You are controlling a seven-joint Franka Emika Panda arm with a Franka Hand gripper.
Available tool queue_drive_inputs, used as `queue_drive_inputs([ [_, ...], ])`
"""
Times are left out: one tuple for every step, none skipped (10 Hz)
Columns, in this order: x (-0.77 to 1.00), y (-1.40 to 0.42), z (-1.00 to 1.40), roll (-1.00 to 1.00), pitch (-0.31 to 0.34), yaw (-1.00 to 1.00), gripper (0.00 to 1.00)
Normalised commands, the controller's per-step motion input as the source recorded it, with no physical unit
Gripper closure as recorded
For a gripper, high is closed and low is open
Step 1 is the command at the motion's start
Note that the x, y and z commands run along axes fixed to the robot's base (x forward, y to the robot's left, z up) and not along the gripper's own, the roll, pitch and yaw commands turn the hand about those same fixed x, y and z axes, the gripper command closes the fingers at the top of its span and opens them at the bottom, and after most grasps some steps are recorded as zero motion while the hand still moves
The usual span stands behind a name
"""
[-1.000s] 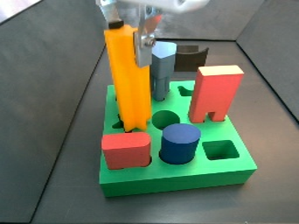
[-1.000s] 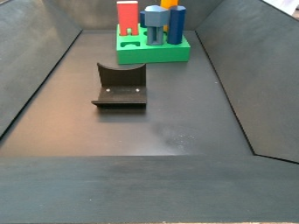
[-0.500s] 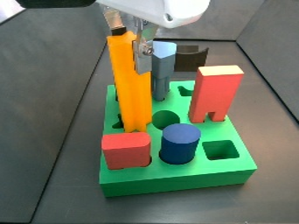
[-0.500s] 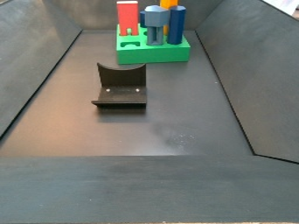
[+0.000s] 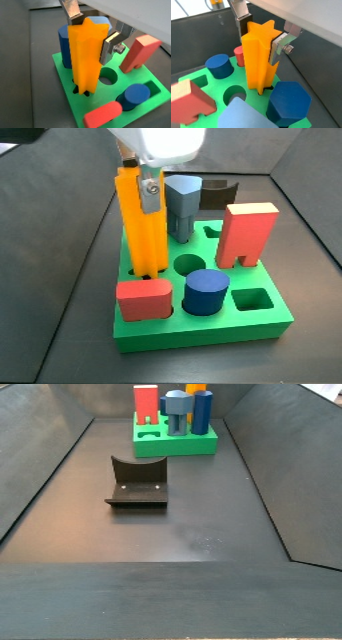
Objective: Pick up the star object. Move up. Move to above the board. Insert the star object.
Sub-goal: Insert the star object.
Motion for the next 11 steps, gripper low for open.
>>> queue_drive_inputs([
  [0.0, 0.0, -0.22, -0.01, -0.08, -0.42, 1.0],
  [0.0, 0.0, -0.47, -0.04, -0.121, -1.0, 1.0],
  [0.0, 0.0, -0.52, 0.0, -0.079, -1.0, 1.0],
  [0.0, 0.0, -0.5, 0.0, -0.083, -1.0, 1.0],
  [-0.23, 0.0, -0.21, 0.03, -0.124, -0.79, 1.0],
  [-0.28, 0.07, -0.19, 0.08, -0.114, -0.61, 1.0],
  [-0.01, 0.0, 0.0, 0.0, -0.007, 0.0, 1.0],
  [-0.01, 0.0, -0.11, 0.0, -0.09, 0.0, 1.0],
  [-0.19, -0.09, -0.42, 0.12, -0.184, 0.0, 1.0],
  [-0.09, -0.21, -0.73, 0.15, -0.246, 0.0, 1.0],
  [0.0, -0.19, -0.68, 0.11, -0.263, 0.16, 1.0],
])
